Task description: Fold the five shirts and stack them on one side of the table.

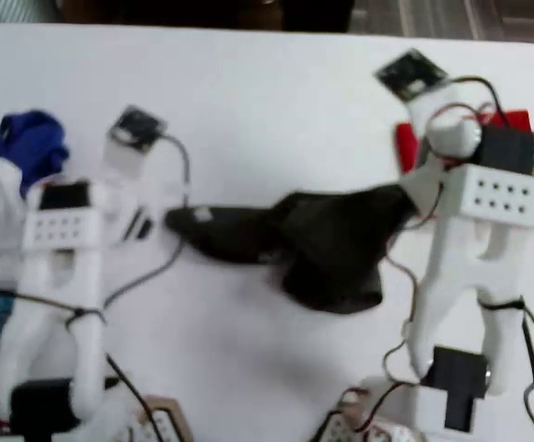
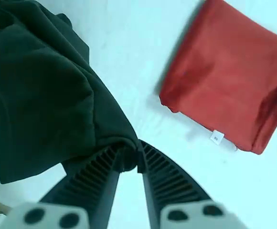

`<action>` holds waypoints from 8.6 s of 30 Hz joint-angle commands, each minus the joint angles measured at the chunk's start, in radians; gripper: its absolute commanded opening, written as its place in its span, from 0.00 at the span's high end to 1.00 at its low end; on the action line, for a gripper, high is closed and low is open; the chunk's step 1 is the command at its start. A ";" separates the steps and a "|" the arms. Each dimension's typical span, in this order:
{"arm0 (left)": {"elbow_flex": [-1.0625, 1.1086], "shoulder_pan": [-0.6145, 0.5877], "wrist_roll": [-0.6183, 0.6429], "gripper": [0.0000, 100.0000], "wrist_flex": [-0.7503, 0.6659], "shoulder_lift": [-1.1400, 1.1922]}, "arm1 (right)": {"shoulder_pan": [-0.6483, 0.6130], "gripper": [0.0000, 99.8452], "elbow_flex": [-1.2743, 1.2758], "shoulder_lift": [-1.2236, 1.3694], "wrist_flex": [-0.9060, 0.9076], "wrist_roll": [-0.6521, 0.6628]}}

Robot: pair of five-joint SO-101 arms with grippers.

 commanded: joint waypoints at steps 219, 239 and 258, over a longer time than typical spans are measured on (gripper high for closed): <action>-1.104 -0.235 0.807 0.97 0.471 0.858 | -0.389 0.86 -0.290 0.748 -0.236 -0.775; -1.116 -0.215 0.802 0.97 0.471 0.847 | -0.306 0.98 -0.446 0.598 -0.194 -0.769; -1.732 -0.144 0.654 0.97 0.724 0.845 | -0.309 0.98 -0.563 0.252 -0.188 -0.618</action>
